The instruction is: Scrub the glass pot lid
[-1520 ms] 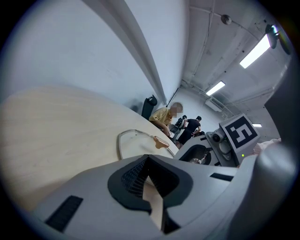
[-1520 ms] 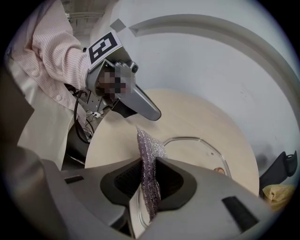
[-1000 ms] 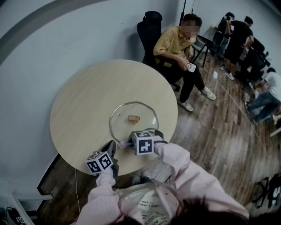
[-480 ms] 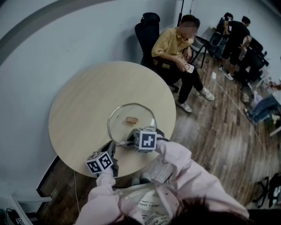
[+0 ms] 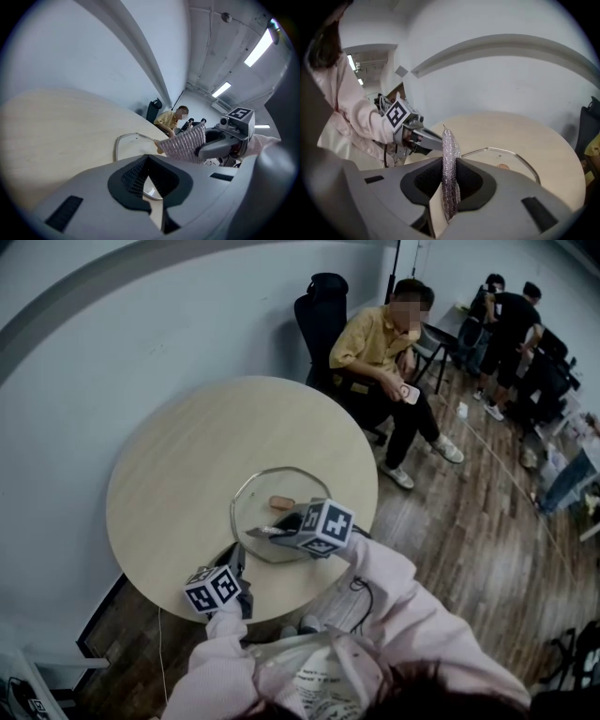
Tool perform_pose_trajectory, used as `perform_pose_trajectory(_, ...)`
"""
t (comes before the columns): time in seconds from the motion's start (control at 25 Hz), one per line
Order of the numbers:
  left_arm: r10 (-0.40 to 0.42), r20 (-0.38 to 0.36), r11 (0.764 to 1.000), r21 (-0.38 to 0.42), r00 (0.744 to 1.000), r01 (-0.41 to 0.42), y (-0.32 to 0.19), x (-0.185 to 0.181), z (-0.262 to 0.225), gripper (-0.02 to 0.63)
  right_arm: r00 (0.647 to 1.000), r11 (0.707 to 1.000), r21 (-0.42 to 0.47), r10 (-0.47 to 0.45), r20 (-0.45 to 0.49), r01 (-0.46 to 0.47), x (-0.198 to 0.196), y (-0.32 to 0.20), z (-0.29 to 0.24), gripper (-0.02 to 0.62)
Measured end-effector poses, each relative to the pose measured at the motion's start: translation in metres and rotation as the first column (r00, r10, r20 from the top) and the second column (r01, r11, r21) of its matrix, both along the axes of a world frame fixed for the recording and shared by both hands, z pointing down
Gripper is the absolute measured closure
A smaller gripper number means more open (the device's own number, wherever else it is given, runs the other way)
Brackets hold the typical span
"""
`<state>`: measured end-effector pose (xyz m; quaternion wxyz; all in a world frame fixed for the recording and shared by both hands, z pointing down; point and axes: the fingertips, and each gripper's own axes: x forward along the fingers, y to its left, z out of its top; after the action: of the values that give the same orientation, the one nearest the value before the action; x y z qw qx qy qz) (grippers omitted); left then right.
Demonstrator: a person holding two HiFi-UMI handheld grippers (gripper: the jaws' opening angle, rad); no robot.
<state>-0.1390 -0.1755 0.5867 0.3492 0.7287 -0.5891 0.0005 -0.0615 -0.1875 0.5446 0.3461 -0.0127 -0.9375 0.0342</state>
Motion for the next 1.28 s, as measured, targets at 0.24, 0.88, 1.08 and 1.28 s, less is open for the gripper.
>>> perform_pose_trajectory(0.24, 0.005, -0.002, 1.000, 0.029, 1.000, -0.005, -0.007, 0.015, -0.004, 0.607, 0.973, 0.993, -0.053, 0.117, 0.201, -0.109, -0.003, -0.031, -0.033, 0.508)
perform_pose_trajectory(0.88, 0.034, 0.005, 0.995, 0.090, 0.999, -0.034, -0.026, 0.043, -0.024, 0.607, 0.866, 0.927, -0.025, 0.360, 0.347, -0.375, 0.014, -0.114, -0.053, 0.508)
perform_pose_trajectory(1.08, 0.049, 0.005, 0.996, 0.080, 0.999, -0.049, -0.033, 0.043, -0.023, 0.607, 0.852, 0.908, -0.011, 0.398, 0.339, -0.420, 0.016, -0.131, -0.049, 0.508)
perform_pose_trajectory(1.28, 0.071, 0.006, 0.995, 0.063, 0.997, -0.071, -0.045, 0.046, -0.025, 0.607, 0.867, 0.893, 0.058, 0.416, 0.275, -0.447, 0.021, -0.151, -0.035, 0.506)
